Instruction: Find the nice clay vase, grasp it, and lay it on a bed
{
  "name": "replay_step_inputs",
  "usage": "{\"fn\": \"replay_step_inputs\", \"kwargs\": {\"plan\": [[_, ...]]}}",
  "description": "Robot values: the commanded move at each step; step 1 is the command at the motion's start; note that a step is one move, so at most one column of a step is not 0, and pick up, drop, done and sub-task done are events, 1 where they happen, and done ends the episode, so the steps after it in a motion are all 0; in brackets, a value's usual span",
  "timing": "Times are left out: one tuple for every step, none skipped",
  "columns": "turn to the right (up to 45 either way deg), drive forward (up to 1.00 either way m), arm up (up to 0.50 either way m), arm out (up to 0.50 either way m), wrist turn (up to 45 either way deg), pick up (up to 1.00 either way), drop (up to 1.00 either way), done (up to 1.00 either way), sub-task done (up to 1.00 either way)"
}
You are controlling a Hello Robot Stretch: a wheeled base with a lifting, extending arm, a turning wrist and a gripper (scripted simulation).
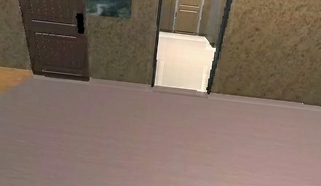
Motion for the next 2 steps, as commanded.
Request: {"fn": "replay_step_inputs", "kwargs": {"plan": [[0.0,0.30,0.00,0.00,0.0,0.00,0.00,0.00,0.00],[-45.0,0.00,0.00,0.00,0.0,0.00,0.00,0.00,0.00]]}}
